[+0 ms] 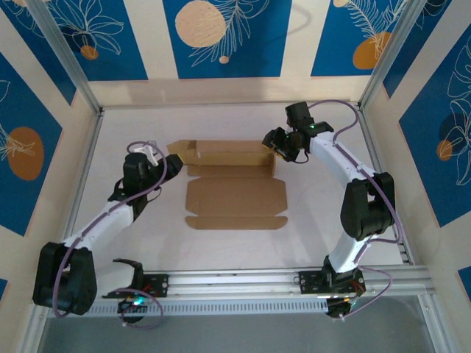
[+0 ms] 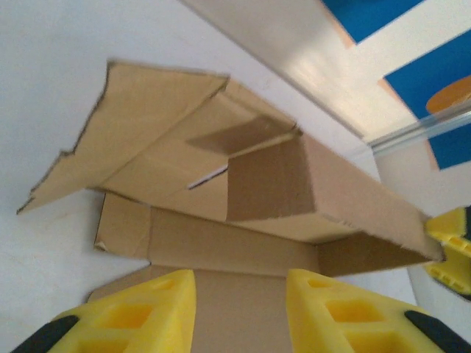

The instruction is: Fold the paper box

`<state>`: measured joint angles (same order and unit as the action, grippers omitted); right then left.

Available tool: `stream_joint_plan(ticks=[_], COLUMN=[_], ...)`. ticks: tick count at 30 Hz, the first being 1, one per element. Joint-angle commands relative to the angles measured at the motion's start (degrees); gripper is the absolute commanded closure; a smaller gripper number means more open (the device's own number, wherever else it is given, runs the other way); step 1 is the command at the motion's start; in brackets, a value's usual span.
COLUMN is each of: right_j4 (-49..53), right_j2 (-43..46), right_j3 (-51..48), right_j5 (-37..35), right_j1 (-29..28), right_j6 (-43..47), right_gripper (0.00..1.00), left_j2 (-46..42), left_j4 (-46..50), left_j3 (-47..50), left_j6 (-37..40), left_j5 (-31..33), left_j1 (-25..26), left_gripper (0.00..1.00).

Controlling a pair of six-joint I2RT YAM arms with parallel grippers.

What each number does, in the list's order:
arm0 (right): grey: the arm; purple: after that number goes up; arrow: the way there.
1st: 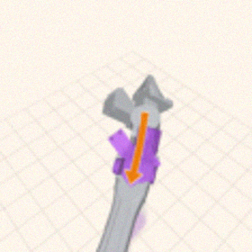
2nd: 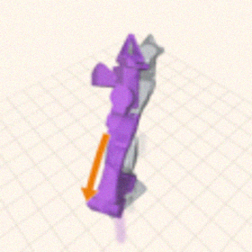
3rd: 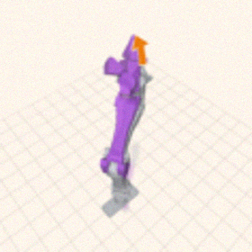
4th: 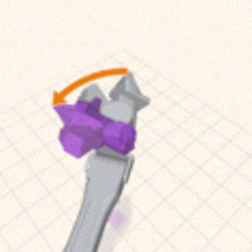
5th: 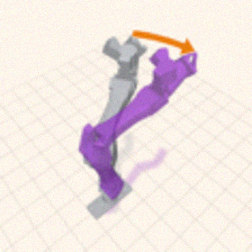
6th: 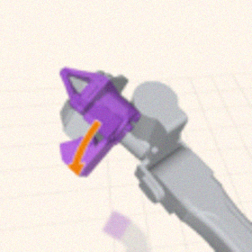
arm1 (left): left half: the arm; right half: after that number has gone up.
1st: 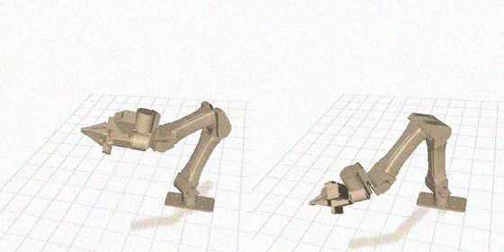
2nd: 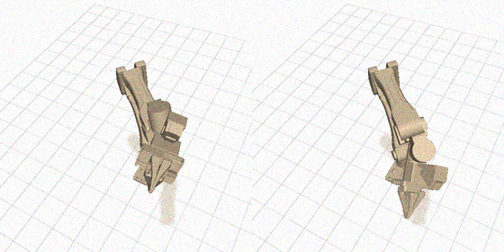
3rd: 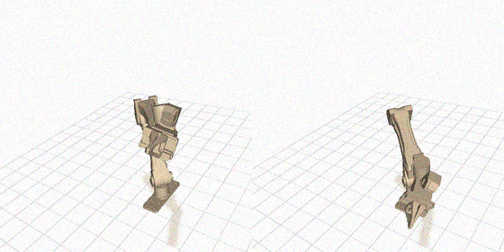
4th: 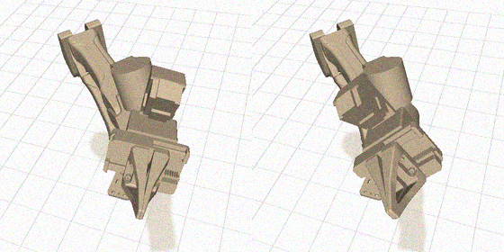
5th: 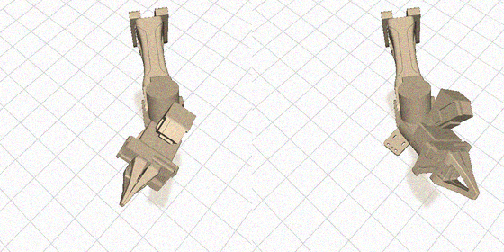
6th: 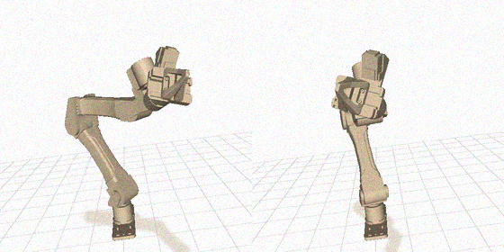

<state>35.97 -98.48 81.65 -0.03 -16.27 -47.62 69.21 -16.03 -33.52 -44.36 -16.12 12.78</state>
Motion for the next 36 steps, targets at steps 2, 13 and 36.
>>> stream_joint_plan(ticks=[2,13,36], right_j4=[2.6,4.3,8.0], right_j2=[-2.0,-3.6,-6.8], right_j3=[-0.5,1.9,6.2], right_j5=[-2.0,-3.3,-11.5], right_j1=[-0.1,-0.7,-4.7], right_j6=[0.9,3.0,8.7], right_gripper=[0.43,0.43,0.42], left_j2=[5.9,19.8,33.1], left_j4=[-4.7,-6.2,-6.8], left_j3=[0.4,-7.1,-12.7], left_j6=[0.6,0.0,-3.1], left_j5=[-3.7,-0.7,5.2], left_j1=[2.2,1.4,0.8], left_gripper=[0.69,0.72,0.45])
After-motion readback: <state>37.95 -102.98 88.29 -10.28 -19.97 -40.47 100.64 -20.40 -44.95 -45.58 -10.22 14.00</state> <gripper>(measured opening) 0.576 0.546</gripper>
